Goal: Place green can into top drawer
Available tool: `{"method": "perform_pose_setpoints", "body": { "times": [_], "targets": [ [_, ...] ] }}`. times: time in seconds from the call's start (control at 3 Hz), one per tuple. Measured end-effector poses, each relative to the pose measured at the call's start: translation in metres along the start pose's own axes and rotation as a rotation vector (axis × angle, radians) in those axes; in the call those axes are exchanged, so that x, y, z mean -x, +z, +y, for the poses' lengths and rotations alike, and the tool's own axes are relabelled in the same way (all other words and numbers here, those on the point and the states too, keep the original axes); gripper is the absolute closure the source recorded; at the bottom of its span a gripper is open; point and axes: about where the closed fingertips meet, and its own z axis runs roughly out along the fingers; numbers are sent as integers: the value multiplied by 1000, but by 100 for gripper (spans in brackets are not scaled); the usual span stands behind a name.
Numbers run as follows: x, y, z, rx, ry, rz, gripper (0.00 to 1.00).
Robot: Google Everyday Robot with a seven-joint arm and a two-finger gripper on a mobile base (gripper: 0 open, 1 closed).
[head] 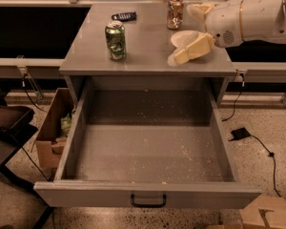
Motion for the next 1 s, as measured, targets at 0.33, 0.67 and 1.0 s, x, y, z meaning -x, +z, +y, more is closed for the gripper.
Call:
{"method": "perform_pose_setpoints", "body": {
  "times": [0.33, 0.67, 1.0],
  "targets": [
    [1, 35, -20, -7, 41, -65, 0],
    [6, 108, -57, -5, 103, -190, 0],
    [11, 162, -75, 11, 125, -238, 0]
  ]
}}
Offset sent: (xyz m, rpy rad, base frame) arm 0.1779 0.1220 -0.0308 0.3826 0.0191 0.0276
